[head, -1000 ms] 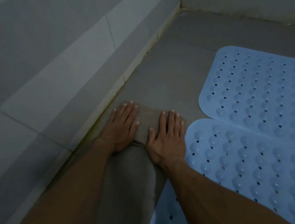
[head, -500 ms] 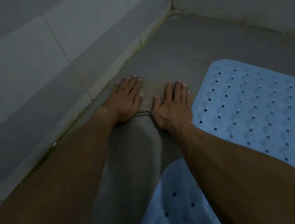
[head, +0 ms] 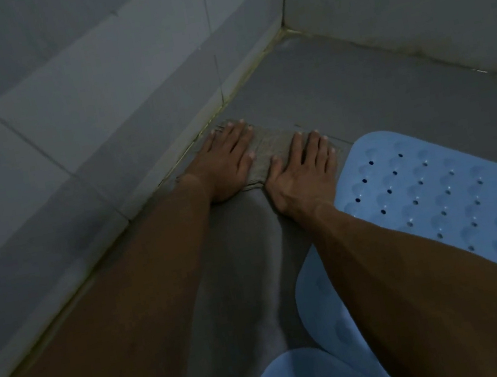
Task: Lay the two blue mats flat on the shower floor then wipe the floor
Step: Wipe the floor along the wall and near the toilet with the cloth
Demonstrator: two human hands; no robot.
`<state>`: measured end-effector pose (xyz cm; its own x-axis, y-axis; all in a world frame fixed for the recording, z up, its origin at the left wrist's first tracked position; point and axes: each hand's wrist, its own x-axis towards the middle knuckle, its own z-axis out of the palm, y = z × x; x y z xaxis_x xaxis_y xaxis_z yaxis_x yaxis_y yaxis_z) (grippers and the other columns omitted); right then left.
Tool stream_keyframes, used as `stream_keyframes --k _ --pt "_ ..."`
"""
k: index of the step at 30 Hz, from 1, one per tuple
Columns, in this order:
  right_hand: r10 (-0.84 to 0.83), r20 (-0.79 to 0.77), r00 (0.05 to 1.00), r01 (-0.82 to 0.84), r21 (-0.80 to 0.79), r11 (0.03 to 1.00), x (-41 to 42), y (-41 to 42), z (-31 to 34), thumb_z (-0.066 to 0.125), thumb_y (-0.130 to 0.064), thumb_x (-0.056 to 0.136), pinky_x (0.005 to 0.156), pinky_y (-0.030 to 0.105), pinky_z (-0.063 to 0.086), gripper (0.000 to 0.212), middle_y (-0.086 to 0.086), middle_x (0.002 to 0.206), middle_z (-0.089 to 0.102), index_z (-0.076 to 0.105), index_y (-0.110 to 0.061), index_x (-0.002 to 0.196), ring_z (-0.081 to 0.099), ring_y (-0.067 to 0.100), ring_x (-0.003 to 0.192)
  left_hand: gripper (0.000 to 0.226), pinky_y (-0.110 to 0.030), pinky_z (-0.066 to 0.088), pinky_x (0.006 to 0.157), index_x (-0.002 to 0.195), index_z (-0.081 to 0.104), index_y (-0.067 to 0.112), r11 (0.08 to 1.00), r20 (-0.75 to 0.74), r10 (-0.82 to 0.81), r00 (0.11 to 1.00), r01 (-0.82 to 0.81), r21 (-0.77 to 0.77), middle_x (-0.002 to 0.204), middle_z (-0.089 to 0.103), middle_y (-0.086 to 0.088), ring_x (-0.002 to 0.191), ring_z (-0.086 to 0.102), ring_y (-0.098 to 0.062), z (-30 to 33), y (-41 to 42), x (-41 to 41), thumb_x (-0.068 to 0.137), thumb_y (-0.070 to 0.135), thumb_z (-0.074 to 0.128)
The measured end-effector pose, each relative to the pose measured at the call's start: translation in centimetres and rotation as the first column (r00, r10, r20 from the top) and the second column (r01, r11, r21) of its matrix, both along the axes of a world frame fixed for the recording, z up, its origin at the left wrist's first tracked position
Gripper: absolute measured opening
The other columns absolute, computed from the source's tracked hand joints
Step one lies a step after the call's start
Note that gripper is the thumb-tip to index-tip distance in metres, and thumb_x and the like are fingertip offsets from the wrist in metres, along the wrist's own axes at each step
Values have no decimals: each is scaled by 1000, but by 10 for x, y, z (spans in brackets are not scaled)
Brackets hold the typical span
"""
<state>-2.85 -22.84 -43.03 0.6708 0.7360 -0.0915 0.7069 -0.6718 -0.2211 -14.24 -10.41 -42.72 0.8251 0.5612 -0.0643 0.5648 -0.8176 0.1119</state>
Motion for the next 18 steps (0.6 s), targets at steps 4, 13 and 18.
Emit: stream_keyframes --k 4,13,18 --pt "-4 -19 1000 4 -1 1000 0 -1 4 8 -53 99 123 45 -9 73 13 166 -9 -4 -13 159 -13 27 153 63 -46 4 122 156 7 15 999 -8 -5 1000 5 41 163 4 -6 150 2 -21 1 1 -1 99 43 7" --pt "-8 -36 999 11 70 997 1 1 0 12 -50 101 123 45 -9 71 14 166 -6 2 -11 159 -11 28 153 63 -44 1 122 156 4 16 999 -12 -29 1000 29 14 164 1 -3 150 -3 -18 1 5 0 100 45 6" --pt "-10 -63 998 15 74 997 3 4 -5 15 -50 101 123 45 -10 71 16 166 -2 5 -9 159 -8 29 153 61 -42 -3 122 156 -1 18 1000 -33 -20 999 19 -23 163 -6 -1 150 -9 -15 6 4 1 101 44 10"
